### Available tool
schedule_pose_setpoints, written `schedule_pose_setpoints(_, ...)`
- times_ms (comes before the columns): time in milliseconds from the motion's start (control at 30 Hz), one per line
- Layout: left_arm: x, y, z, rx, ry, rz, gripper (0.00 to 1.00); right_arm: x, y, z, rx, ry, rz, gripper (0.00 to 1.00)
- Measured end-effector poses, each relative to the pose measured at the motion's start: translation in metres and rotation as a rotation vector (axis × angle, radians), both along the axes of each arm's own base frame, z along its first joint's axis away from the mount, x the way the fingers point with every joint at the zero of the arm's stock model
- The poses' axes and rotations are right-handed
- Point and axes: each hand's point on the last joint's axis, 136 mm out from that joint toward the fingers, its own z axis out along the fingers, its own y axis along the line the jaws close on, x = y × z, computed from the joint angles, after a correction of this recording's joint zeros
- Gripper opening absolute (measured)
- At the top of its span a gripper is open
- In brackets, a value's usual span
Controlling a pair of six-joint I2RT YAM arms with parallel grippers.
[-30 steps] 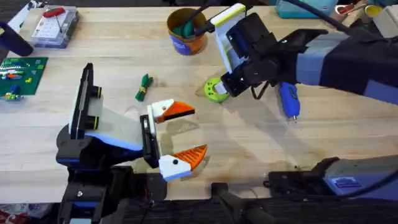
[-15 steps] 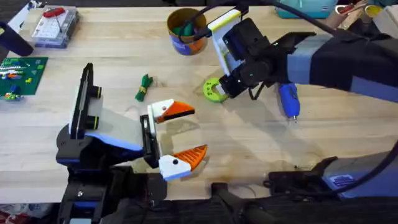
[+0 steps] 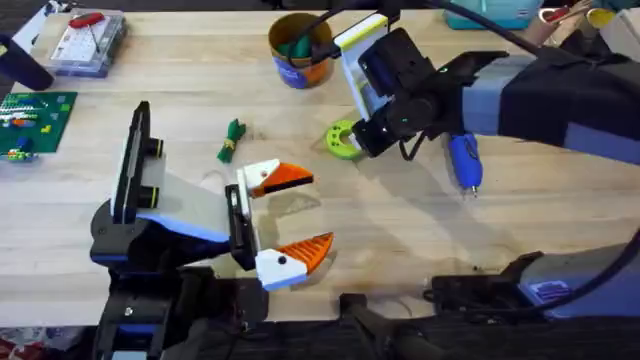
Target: Pick up the gripper from the table and insert it into the empty holder that is missing its gripper. Then pick up a screw, insert it into the mounting hole, and use the screwdriver to tighten it. Finally, clean up the table by picking up the vegetable and placing it into the bucket.
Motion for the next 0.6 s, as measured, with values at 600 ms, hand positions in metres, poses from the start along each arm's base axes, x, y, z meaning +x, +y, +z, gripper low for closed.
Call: schedule_pose_setpoints(600, 0.000, 0.000, 0.000, 0.000, 0.002, 0.000, 0.991, 0.006, 0.005, 0.091, 0.019, -0.030, 0.008, 0.007)
